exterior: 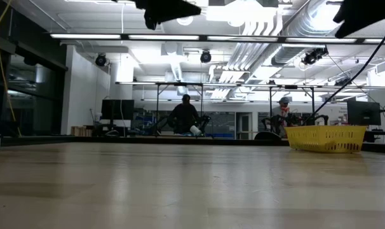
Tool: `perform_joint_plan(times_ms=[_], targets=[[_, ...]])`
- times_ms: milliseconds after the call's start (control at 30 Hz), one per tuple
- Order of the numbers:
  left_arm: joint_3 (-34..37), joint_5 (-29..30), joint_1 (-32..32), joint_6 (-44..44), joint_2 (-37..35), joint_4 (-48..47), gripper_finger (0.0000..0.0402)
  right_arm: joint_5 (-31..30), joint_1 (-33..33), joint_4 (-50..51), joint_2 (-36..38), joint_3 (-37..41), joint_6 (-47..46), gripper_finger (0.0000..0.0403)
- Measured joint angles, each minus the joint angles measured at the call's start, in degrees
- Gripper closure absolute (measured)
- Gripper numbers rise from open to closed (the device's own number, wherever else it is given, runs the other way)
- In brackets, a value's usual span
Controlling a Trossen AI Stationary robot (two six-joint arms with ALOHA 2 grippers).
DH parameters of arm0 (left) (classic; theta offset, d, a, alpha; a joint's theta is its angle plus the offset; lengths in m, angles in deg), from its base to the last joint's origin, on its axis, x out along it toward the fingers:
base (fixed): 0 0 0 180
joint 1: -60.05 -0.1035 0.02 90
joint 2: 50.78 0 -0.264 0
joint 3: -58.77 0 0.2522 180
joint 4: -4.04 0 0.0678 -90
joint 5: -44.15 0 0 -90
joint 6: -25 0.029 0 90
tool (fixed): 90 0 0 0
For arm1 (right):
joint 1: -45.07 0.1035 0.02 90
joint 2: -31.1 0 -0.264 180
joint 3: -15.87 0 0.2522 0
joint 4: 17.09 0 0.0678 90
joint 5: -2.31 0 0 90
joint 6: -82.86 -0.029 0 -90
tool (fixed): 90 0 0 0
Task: Pick & Place Office items
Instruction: Return to Home position
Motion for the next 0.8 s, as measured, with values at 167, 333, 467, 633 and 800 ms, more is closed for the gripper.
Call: perform_joint_plan(times_ms=[167, 333, 467, 633, 800], targets=[[0.00, -0.12, -1.58, 0.71, -0.94, -0.79, 0.0162, -1.44, -1.44, -0.02, 2.19, 0.00, 2.36, 0.0184], [0.00, -0.12, -3.26, 0.75, -2.99, -4.43, 0.0162, -3.33, -3.49, -0.25, 4.87, 0.91, 4.28, 0.0184], [0.00, -0.13, -5.00, -0.38, -5.54, -8.57, 0.0162, -3.80, -6.58, -1.43, 8.34, 3.13, 6.61, 0.0184], [-0.02, -0.27, -7.08, -1.17, -8.18, -12.90, 0.0162, -3.55, -11.12, -7.75, 13.77, 5.98, 14.76, 0.0184], [0.06, -0.10, -9.18, -2.25, -8.42, -14.12, 0.0162, 0.63, -17.32, -18.64, 18.36, 9.03, 27.48, 0.0184]])
